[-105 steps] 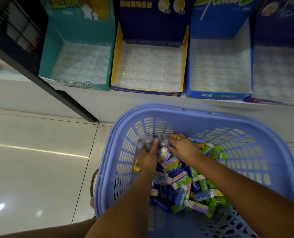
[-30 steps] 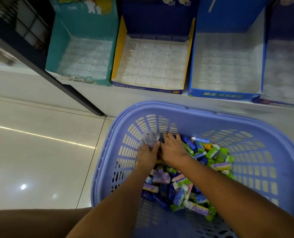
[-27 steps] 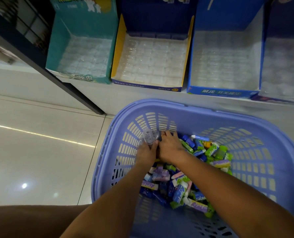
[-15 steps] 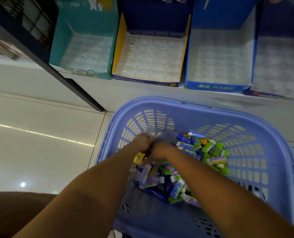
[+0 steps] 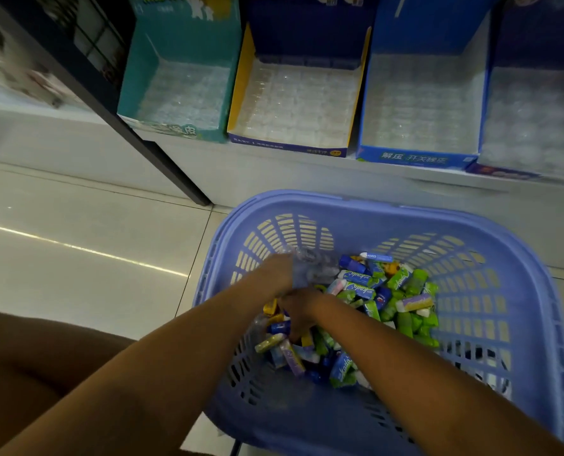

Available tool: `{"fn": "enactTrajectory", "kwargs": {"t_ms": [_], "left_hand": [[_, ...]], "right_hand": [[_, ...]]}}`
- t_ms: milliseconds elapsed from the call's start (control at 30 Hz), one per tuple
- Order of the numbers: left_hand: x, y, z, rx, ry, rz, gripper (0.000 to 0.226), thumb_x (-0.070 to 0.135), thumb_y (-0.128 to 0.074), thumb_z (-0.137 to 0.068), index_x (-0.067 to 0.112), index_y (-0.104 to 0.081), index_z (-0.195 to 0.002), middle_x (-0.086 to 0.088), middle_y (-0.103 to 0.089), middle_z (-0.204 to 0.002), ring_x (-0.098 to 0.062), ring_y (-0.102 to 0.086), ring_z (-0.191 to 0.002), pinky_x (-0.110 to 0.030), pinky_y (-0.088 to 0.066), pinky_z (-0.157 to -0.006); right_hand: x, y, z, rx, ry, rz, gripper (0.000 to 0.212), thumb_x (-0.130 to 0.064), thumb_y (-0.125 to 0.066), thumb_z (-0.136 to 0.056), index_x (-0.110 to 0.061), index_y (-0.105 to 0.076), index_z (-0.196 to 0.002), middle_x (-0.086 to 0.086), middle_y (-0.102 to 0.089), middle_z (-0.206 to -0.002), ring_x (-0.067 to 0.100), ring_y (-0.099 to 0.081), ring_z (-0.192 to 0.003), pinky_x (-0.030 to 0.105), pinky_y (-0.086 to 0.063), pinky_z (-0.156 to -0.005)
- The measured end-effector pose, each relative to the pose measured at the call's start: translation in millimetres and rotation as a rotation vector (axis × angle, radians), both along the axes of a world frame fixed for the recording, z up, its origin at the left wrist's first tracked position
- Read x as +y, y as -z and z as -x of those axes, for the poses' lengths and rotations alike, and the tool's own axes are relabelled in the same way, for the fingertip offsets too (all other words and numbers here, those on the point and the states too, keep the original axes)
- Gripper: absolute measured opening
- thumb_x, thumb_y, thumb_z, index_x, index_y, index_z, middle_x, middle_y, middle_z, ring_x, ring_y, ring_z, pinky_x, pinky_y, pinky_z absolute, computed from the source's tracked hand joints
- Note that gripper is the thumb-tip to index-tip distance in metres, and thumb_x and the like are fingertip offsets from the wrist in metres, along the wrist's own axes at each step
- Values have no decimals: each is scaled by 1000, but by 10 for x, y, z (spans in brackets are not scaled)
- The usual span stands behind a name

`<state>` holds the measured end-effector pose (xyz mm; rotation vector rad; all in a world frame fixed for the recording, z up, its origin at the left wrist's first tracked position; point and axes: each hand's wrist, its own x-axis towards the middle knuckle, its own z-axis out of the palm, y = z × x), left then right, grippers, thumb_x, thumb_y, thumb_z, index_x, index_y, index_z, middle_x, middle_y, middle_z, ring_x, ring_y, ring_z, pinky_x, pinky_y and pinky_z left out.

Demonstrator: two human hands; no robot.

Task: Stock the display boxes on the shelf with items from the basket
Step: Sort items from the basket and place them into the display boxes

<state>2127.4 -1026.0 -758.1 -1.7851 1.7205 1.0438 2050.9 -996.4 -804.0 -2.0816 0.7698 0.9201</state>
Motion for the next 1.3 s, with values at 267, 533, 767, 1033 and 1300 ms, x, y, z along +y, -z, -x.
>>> {"fn": "enactTrajectory", "kwargs": {"t_ms": [267,533,767,1033,1300], "left_hand": [[539,126,-154,-244,265,-184,35,10,-51,-96,5,-48,-131,-11,-53,-131,-27,-55,-117,-34,-44,-96],[543,180,-119,-302,325,-269,41,13,-50,-97,9,-44,-137,-12,-45,-140,-29,-47,-126,-38,-39,-105],[89,-71,-38,-358,349,110,34,3,-53,-90,2,-55,-124,-14,-53,-126,-31,-58,-110,-34,-49,-81],[-167,132,14,-20,106,36,26,10,-51,-93,-2,-60,-114,-19,-62,-115,-33,-59,-106,-37,-48,-91],[26,275,-78,198,-369,-3,46,32,-33,-101,-1,-60,-84,-17,-61,-76,-30,-57,-75,-37,-46,-69]], "right_hand": [[111,102,209,-211,240,147,89,-51,-76,-65,-32,-30,-139,5,-59,-121,29,-60,-103,36,-50,-81],[65,120,72,-43,141,153,101,-52,-74,-74,-39,-7,-148,10,-1,-158,41,-22,-139,57,-28,-109],[99,204,-18,-321,247,100,90,-66,-68,-69,-21,-38,-142,7,-39,-147,33,-37,-131,45,-39,-102],[85,144,-186,-57,109,70,58,-55,-52,-87,-14,-54,-128,10,-58,-124,28,-56,-108,37,-49,-90],[76,60,-169,204,-21,-126,53,-47,-51,-92,-7,-52,-127,11,-49,-116,29,-50,-102,40,-41,-90]]}}
